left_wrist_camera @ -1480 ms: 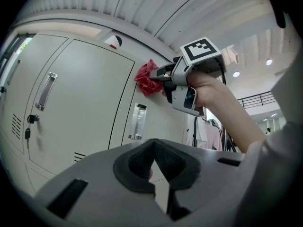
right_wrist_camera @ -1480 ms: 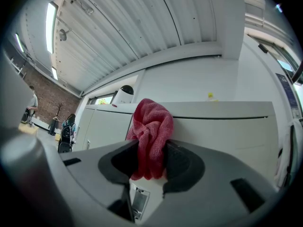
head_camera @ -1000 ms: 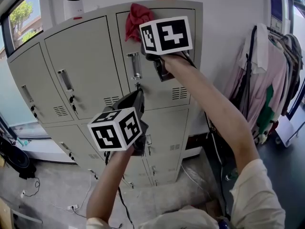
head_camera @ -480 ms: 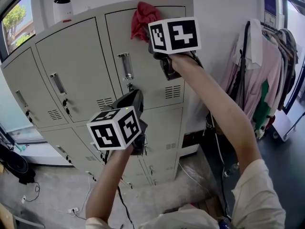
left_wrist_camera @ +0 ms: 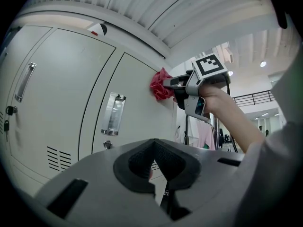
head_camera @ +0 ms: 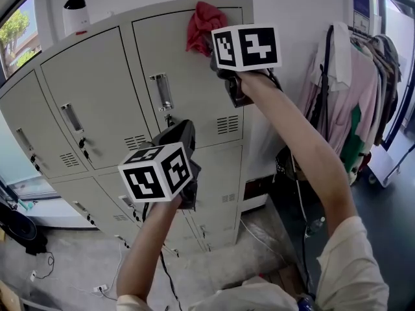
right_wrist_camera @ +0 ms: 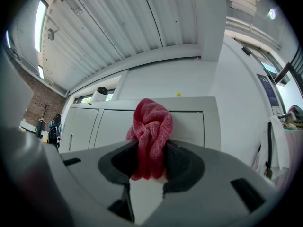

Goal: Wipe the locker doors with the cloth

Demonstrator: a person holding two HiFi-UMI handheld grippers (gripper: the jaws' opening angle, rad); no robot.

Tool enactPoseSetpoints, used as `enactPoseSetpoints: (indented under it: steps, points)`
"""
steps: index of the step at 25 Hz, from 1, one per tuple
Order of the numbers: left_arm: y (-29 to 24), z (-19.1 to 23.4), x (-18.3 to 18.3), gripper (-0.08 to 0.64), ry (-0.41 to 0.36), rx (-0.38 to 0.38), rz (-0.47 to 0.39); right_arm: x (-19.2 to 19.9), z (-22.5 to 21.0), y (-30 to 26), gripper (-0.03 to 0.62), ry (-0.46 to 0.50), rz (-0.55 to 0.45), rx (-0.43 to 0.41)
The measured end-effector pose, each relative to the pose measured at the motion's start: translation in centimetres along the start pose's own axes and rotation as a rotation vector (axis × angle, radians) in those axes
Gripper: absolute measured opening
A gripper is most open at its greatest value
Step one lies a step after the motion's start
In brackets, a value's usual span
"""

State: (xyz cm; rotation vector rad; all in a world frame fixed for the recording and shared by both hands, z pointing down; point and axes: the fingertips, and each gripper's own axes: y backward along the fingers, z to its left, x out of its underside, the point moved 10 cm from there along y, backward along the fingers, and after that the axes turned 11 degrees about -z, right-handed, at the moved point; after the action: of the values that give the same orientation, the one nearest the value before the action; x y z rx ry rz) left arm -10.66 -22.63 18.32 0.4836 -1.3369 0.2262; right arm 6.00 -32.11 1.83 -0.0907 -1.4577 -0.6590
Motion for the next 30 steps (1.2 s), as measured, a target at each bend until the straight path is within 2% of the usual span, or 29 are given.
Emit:
enactPoseSetpoints:
  steps: [15, 30]
  points:
    - [-1.3, -1.7, 0.7, 0.003, 0.017, 0.046, 0.008, 0.8, -5.5, 2.4, 0.146, -0.002, 0.026, 0.104]
    - [-1.6, -2.3, 1.7, 0.003, 0.025, 0.055, 0.028, 3.8, -5.6, 3.7, 0.146, 0.047, 0.049, 0.125]
